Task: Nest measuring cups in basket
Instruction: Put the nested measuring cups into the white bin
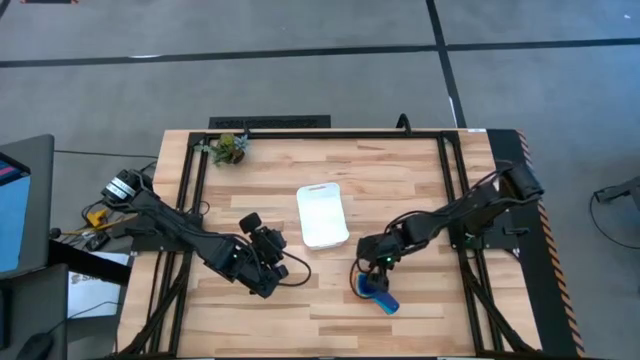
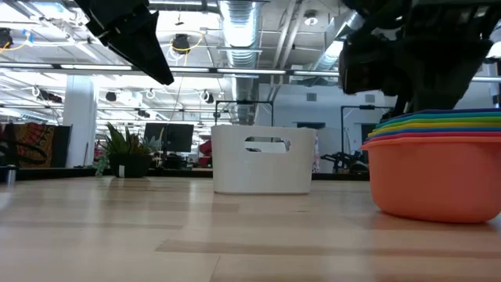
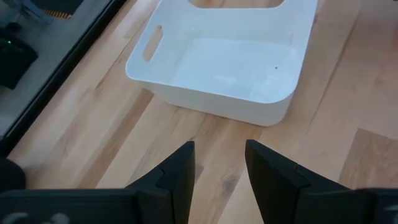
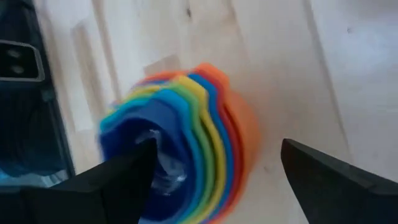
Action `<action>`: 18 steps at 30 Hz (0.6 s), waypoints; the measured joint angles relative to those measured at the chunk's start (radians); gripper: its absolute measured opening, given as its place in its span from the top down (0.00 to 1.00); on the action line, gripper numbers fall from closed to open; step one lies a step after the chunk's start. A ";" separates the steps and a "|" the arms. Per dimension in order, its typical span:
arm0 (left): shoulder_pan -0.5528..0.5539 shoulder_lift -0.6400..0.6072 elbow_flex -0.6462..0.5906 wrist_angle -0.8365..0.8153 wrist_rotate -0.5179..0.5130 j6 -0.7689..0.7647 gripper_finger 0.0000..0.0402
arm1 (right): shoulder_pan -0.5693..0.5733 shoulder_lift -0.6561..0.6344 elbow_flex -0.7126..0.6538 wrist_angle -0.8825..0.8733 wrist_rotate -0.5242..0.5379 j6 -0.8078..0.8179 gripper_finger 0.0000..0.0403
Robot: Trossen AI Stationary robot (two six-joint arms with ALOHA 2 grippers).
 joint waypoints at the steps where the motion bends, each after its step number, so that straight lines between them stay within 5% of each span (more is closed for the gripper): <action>1: 0.000 0.000 0.000 0.001 0.000 0.001 0.67 | 0.000 0.004 0.000 -0.003 -0.003 -0.003 0.10; 18: 0.002 0.000 0.000 0.002 0.000 0.004 0.67 | 0.000 0.078 0.004 0.057 -0.051 -0.003 0.35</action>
